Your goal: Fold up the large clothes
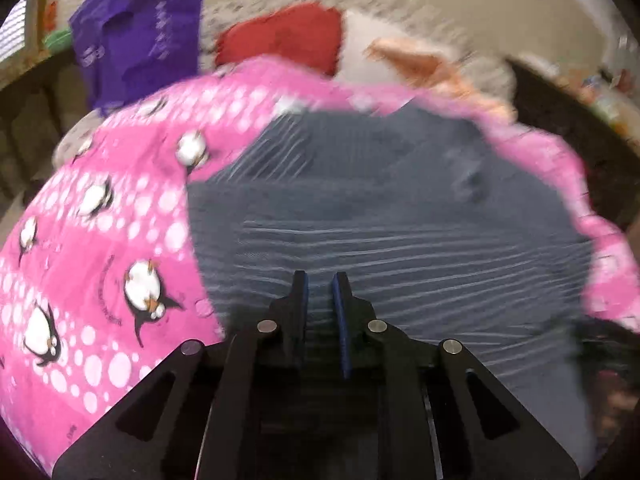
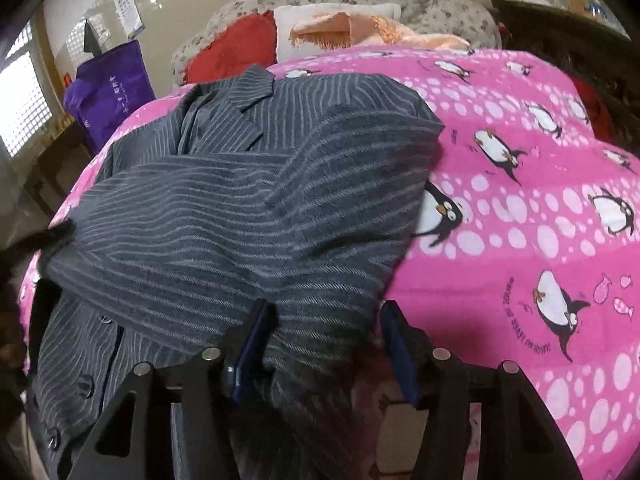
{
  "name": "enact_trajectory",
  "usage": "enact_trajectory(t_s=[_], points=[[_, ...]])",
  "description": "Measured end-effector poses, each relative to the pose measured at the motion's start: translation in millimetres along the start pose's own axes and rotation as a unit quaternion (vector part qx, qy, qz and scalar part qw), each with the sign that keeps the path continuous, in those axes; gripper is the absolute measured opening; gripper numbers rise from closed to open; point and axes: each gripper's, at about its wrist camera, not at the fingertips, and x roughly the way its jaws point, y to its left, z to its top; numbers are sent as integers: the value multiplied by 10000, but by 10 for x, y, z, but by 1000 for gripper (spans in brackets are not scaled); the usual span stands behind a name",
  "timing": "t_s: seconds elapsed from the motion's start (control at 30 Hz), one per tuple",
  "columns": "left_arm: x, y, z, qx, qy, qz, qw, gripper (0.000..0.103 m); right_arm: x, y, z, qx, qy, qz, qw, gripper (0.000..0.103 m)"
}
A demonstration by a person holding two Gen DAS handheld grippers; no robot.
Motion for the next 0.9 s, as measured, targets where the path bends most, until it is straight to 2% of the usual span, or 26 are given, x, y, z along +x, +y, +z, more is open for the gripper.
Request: enact_trajectory(t_s=[0.03, 0.07, 0.13, 0.2, 0.3, 0.37, 0.47, 0.5, 0.73, 0.83, 0.9], points=[[84, 30, -66, -37, 48, -48, 10000, 14, -30, -14, 1, -3, -10, 49, 10000, 54], [104, 51, -139, -29, -83, -105, 9999, 13, -114, -35, 17, 1, -115, 38, 9999, 54], [85, 85, -138, -94, -135, -142, 9998, 13, -252, -52, 59, 61, -355, -177, 9992, 54], [101, 93, -133, -89, -119, -115, 9998, 14, -404, -69, 196, 262, -750, -279, 9964, 54], [109, 98, -136, -92, -116, -110, 9998, 14, -387, -10, 400, 400, -1010, -245, 9938, 54], [125, 115, -143, -159, -104, -175, 9997, 14, -111, 34, 553, 440, -817, -123, 9956, 53], [120, 98, -149, -190, -102, -200, 9996, 14, 430, -72, 628, 604, -320, -289, 9972, 54], [129, 98, -142, -193, -99, -206, 9996, 14, 525, -83, 626, 530, -352, -328, 9974, 54], [153, 71, -119, -183, -84, -159, 9997, 14, 617, -66, 668, 442, -347, -395, 9976, 59], [158, 50, -117, -182, -82, -154, 9997, 14, 605, -51, 647, 400, -336, -319, 9981, 71], [161, 59, -118, -193, -77, -157, 9997, 14, 659, 18, 696, 218, -230, -173, 9993, 100]])
